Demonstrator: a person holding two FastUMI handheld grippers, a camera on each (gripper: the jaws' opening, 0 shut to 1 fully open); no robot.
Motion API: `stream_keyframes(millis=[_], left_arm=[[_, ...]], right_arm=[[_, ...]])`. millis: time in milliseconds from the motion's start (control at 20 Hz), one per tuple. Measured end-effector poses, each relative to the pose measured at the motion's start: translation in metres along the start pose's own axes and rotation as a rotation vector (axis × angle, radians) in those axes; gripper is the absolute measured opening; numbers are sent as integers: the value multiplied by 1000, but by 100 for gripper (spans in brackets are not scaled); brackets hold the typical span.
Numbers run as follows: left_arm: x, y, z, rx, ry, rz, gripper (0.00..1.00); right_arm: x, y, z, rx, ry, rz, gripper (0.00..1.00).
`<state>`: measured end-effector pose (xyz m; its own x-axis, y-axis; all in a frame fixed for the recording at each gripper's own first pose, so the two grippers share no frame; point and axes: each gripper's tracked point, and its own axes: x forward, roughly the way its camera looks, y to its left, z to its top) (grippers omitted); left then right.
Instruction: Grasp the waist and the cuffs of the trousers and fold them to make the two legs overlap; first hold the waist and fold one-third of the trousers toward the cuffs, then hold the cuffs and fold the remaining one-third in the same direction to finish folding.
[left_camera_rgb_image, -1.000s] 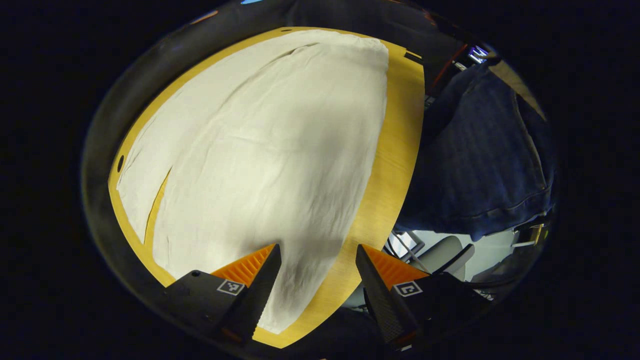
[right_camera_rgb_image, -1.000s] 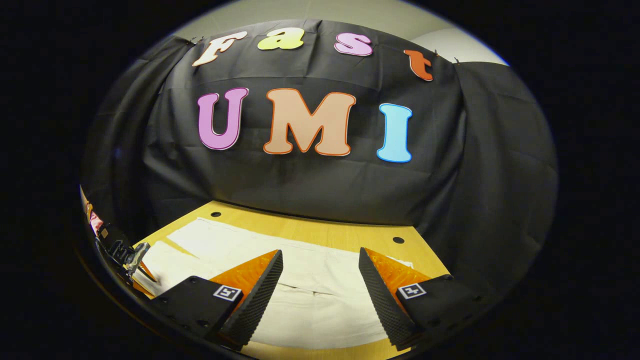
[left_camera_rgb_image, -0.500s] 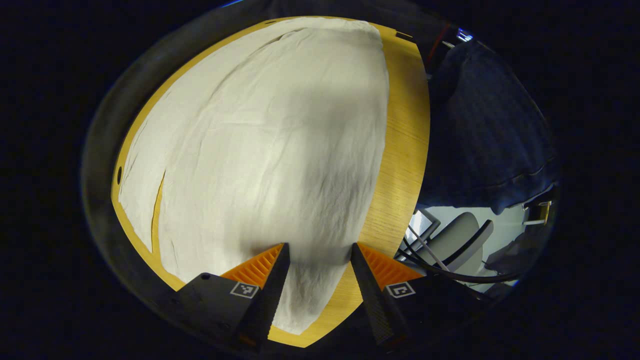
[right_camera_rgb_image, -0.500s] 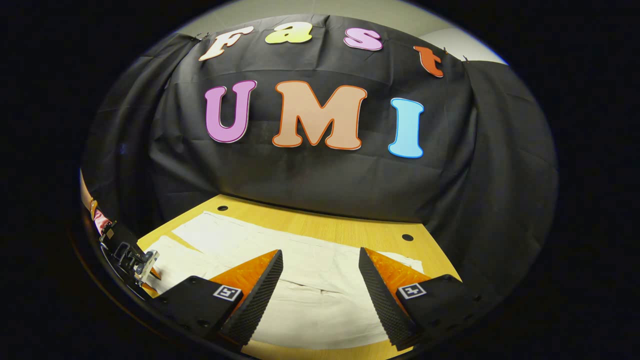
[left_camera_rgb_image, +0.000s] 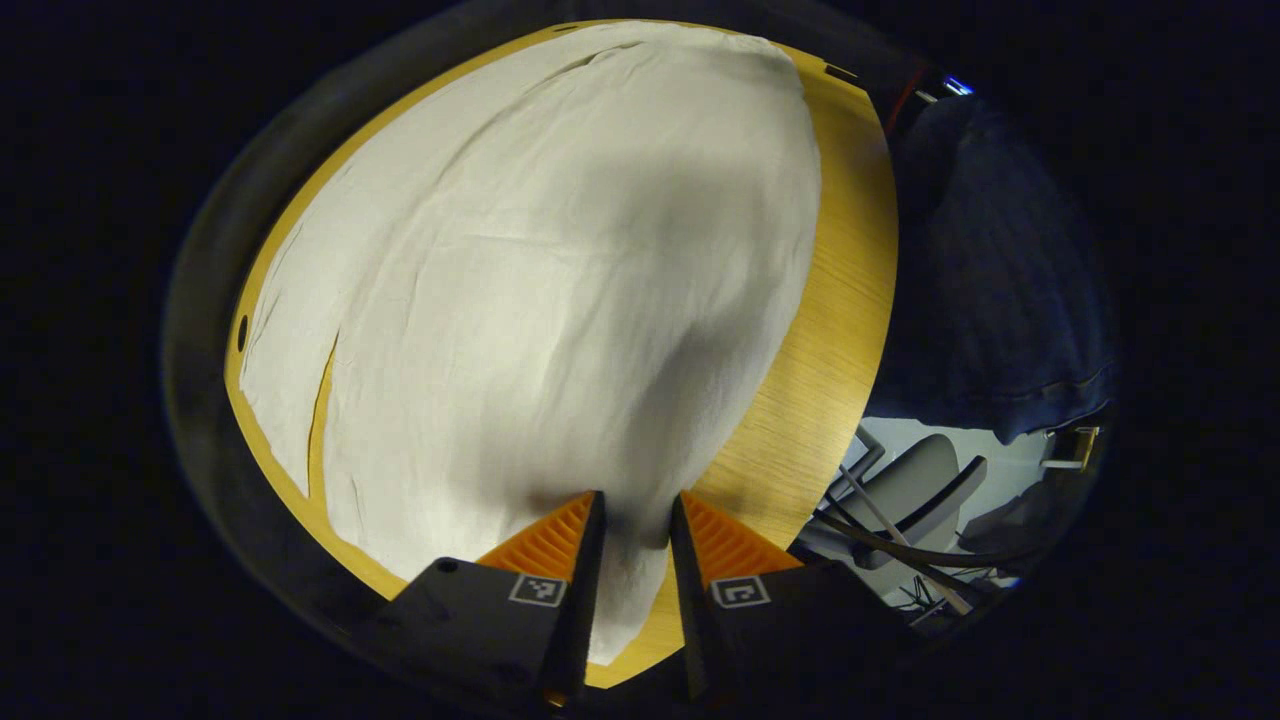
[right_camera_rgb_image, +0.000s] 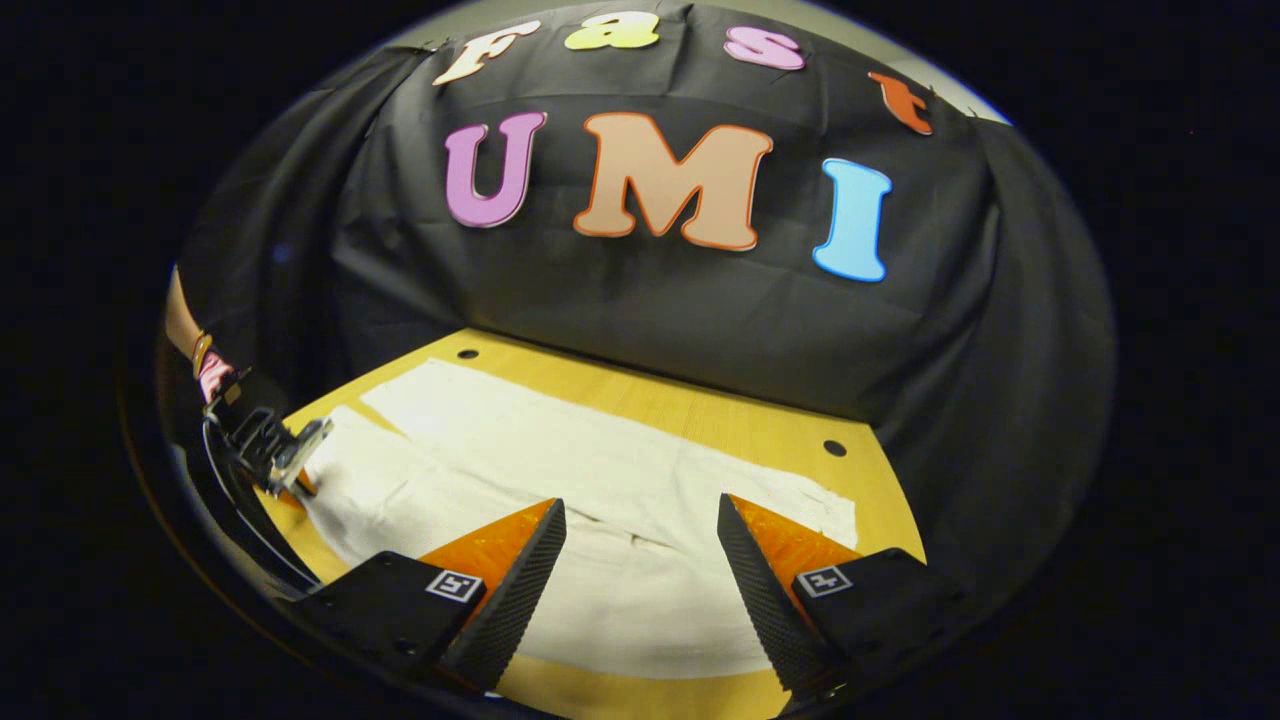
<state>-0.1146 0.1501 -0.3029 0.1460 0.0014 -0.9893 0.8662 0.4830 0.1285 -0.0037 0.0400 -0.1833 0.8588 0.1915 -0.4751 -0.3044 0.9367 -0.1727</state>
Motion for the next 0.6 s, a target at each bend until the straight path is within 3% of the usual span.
stream_keyframes(millis=[100,150,300,600], left_arm=[[0,9,3,16,1,12,19],[1,10,3,10,10,15,3],[-1,10,2,29,31,12,0],[0,10,1,-1,48,22,0]], right_arm=[[3,-9,-25,-33,64,40,99],[5,-16,-38,-66,96,54,98],[9,-34,-83,-211,211,114,98],[7,-58,-174,-410,483,324,98]])
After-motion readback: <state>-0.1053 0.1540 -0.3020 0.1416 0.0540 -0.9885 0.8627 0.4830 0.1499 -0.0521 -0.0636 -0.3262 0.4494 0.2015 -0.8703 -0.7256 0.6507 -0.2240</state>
